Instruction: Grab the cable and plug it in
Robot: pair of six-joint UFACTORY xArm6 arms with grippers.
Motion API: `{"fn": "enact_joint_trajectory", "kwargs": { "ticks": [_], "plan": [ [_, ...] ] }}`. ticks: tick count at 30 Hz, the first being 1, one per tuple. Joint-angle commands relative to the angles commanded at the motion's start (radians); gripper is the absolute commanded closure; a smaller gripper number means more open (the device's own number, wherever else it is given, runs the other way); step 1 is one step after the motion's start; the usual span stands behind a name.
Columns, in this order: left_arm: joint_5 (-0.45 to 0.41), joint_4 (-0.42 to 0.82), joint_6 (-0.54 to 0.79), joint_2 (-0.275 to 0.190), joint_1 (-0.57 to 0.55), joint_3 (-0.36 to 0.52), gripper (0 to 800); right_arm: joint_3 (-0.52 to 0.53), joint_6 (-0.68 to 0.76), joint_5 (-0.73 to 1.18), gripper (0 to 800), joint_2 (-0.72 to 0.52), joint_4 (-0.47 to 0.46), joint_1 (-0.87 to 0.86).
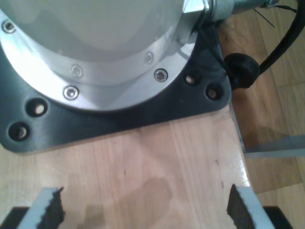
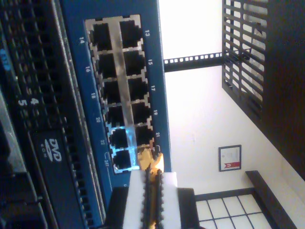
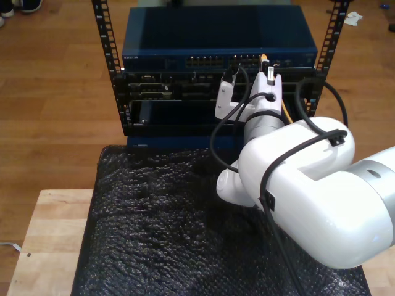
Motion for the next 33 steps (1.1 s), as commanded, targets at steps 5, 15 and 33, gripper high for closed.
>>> {"fn": "enact_joint_trajectory", "kwargs": {
  "ticks": [5,15,33],
  "plan": [
    [-0.002,0.000,0.000,0.000,0.000,0.000,0,0.015,0.002,0.000,480,-0.012,-0.025,0.003],
    [-0.002,0.000,0.000,0.000,0.000,0.000,0,0.245,0.000,0.080,431,-0.203,-0.043,0.005],
    [0.000,0.000,0.000,0.000,0.000,0.000,0,0.404,-0.005,0.743,277,-0.638,-0.204,-0.181]
  ]
}}
